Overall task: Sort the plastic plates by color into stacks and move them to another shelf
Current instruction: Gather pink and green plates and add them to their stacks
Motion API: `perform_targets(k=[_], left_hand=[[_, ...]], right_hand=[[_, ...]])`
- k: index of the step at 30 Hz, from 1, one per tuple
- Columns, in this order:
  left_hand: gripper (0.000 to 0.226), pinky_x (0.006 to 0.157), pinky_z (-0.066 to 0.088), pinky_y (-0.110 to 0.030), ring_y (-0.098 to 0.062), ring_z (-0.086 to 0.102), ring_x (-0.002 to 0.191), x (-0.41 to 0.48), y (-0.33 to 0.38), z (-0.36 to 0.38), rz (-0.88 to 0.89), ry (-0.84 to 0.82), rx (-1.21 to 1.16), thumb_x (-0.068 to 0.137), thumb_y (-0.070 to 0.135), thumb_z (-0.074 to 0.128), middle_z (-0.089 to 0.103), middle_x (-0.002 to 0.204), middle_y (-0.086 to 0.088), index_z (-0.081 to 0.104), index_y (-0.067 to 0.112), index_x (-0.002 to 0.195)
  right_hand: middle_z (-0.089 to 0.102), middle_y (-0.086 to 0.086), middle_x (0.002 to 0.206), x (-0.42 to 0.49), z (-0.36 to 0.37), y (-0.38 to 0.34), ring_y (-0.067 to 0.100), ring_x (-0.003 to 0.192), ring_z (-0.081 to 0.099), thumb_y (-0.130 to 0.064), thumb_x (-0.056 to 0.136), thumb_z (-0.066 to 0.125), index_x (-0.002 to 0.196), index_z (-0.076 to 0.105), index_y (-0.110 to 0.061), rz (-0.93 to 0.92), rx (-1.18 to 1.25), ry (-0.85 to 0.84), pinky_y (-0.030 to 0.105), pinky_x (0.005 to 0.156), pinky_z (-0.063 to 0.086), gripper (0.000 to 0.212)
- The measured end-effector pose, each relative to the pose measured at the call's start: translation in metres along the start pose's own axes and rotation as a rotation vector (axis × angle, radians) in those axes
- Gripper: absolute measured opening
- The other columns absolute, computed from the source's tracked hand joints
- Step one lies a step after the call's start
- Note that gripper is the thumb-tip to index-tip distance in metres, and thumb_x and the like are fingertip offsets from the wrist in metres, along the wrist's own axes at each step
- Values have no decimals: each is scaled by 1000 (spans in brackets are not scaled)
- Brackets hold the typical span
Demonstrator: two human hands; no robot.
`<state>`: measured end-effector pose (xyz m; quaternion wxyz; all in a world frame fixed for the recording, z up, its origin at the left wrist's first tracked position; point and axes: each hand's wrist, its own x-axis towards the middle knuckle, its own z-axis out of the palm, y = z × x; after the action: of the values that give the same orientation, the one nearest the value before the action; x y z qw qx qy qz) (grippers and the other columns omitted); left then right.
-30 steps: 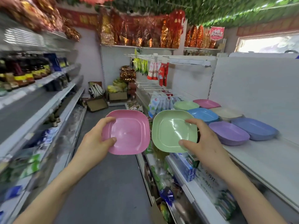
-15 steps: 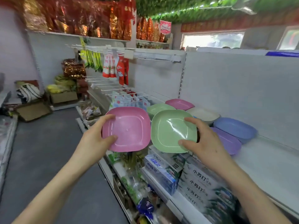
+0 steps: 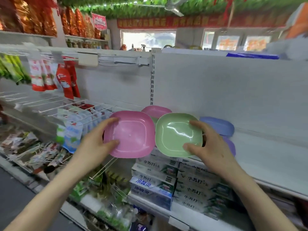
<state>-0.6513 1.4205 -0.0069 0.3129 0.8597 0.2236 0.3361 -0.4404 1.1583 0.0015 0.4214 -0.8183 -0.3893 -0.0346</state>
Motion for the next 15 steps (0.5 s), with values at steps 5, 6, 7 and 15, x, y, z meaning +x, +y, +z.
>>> perform_targets(k=[5, 6, 7, 15], left_hand=[[67, 102, 46, -40, -10, 52, 120, 29, -17, -2, 11, -64, -48, 89, 12, 73, 51, 132, 28, 50, 48, 140], [67, 101, 47, -41, -11, 52, 120, 36, -21, -2, 18, -71, -49, 89, 13, 73, 51, 134, 25, 49, 50, 140], [67, 99, 47, -40, -12, 53, 119, 43, -25, -2, 25, -74, -54, 89, 13, 73, 51, 134, 23, 49, 50, 140], [65, 103, 50, -45, -14, 54, 121, 83, -49, 1, 23, -95, -150, 88, 10, 74, 51, 138, 18, 54, 47, 138]], right_hand=[[52, -22, 139, 9, 12, -7, -1, 123, 47, -29, 82, 81, 147, 47, -34, 10, -27, 39, 24, 103, 39, 74], [51, -23, 139, 13, 14, -8, -5, 122, 44, -29, 83, 81, 148, 46, -35, 2, -33, 47, 22, 102, 36, 73], [50, -25, 138, 18, 16, -8, -7, 121, 42, -29, 83, 80, 147, 46, -35, -5, -38, 55, 20, 101, 34, 73], [54, -21, 133, 44, 34, -4, 4, 124, 48, -30, 80, 82, 144, 50, -35, 16, -46, 89, 24, 100, 37, 72]])
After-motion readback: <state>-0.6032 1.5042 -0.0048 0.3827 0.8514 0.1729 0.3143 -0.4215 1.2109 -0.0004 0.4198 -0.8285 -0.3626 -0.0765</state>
